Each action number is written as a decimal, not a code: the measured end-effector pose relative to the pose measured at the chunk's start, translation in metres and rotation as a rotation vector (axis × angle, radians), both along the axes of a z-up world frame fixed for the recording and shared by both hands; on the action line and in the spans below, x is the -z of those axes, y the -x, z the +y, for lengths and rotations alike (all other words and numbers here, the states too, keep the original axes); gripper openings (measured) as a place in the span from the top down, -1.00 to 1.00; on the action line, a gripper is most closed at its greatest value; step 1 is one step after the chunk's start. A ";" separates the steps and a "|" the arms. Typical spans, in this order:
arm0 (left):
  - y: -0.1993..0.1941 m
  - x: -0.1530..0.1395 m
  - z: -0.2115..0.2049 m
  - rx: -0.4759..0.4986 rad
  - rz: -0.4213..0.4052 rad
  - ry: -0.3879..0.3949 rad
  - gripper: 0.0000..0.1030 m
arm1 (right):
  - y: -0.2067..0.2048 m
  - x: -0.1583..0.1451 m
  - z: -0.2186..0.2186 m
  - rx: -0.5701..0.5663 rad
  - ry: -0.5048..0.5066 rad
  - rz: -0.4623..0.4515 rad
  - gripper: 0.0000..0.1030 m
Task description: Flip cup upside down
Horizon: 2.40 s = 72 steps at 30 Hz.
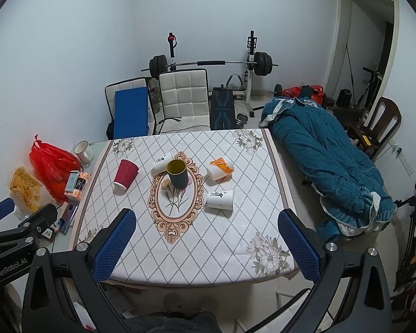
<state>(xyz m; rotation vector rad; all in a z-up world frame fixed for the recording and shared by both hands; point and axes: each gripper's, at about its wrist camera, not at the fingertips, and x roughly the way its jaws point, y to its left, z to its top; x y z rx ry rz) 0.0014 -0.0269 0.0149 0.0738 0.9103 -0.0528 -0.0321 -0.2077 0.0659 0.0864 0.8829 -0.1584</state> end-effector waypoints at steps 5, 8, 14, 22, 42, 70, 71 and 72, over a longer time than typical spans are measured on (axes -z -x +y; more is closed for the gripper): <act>-0.001 -0.002 -0.002 0.006 0.001 0.004 -1.00 | -0.001 -0.001 0.001 -0.002 -0.004 0.001 -1.00; -0.002 -0.001 0.001 0.006 0.001 0.006 -1.00 | -0.001 -0.001 0.002 -0.003 -0.004 0.001 -1.00; -0.001 0.000 0.002 0.005 0.003 0.008 -1.00 | -0.001 -0.005 0.009 -0.005 -0.012 0.005 -1.00; -0.016 0.022 0.004 -0.043 0.022 -0.044 -1.00 | -0.016 0.019 0.002 -0.007 -0.054 0.040 -1.00; -0.131 0.203 0.024 -0.031 0.345 -0.256 -1.00 | -0.120 0.274 -0.001 0.012 -0.157 0.492 -1.00; -0.363 0.307 -0.036 0.423 0.362 -0.571 -1.00 | -0.257 0.425 0.005 0.199 -0.213 0.802 -1.00; -0.373 0.309 -0.044 0.470 0.349 -0.600 -1.00 | -0.261 0.426 0.003 0.211 -0.217 0.805 -1.00; -0.381 0.311 -0.052 0.514 0.338 -0.628 -1.00 | -0.265 0.427 0.002 0.217 -0.222 0.806 -1.00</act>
